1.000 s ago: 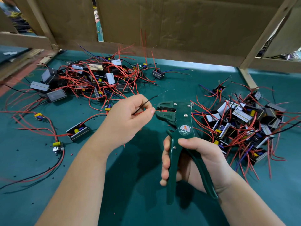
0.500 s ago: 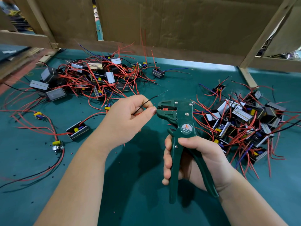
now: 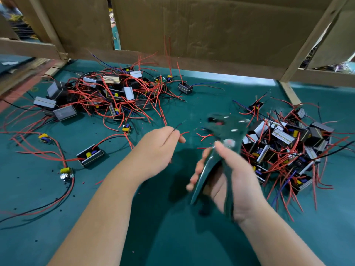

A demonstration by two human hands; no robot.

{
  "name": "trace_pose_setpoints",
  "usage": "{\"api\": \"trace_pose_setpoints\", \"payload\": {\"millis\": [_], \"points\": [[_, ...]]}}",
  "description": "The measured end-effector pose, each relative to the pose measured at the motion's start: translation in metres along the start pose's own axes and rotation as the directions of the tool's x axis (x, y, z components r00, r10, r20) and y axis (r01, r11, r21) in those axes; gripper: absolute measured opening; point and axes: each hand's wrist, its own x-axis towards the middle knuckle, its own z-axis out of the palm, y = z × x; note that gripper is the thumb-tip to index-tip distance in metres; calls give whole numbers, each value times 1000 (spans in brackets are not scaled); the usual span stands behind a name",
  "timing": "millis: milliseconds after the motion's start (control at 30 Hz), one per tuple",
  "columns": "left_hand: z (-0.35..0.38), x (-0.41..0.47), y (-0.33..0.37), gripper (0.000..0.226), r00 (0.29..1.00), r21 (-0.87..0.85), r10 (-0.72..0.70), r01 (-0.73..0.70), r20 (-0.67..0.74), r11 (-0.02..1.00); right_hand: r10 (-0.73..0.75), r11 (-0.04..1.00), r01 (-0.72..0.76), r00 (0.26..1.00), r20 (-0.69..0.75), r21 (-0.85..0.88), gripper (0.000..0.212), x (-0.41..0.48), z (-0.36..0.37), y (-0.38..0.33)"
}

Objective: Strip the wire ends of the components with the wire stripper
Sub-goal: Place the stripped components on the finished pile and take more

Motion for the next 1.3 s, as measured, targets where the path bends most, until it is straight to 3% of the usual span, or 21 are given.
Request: {"api": "trace_pose_setpoints", "payload": {"millis": [100,167,267,400,500,567,700,867,933,1000,1133,1233,1300], "points": [[-7,2,-4,43,997,-65,-79,79,2,995,-159,982,163,986,-51,93,22,5,-10,-12],[-9,1,-1,41,994,-129,-107,111,34,985,-191,976,195,981,-45,98,23,6,-17,-15],[-5,-2,8,38,993,-187,-93,104,68,977,-163,983,159,986,38,91,38,4,-18,-10],[0,-4,15,37,997,-160,2,10,71,987,-72,996,55,959,274,69,76,3,-11,-3],[6,-10,20,37,974,-149,54,-21,222,989,-61,998,50,943,328,42,70,2,-6,2],[8,-12,22,39,952,-104,72,-42,299,994,-74,997,64,944,321,44,62,2,-5,2],[5,-8,18,38,954,90,92,-122,286,988,-116,989,96,972,203,108,84,2,-9,-7],[-11,-6,8,35,978,261,20,-76,210,962,-330,939,321,941,69,121,69,0,-25,-30],[-14,-4,4,35,989,161,-23,-1,146,987,-343,932,332,937,60,143,60,-1,-31,-38],[-14,-5,5,36,991,-81,-48,59,127,995,-306,946,295,949,75,134,57,-2,-32,-39],[-9,-10,19,35,987,-450,-8,79,158,890,-188,982,180,970,156,63,63,-1,-26,-27],[-9,-10,23,36,993,-550,19,50,120,833,-153,988,148,961,230,38,70,-1,-22,-19],[-11,-11,22,35,991,-486,29,39,131,873,-133,991,130,948,288,29,82,-2,-20,-17]]}}
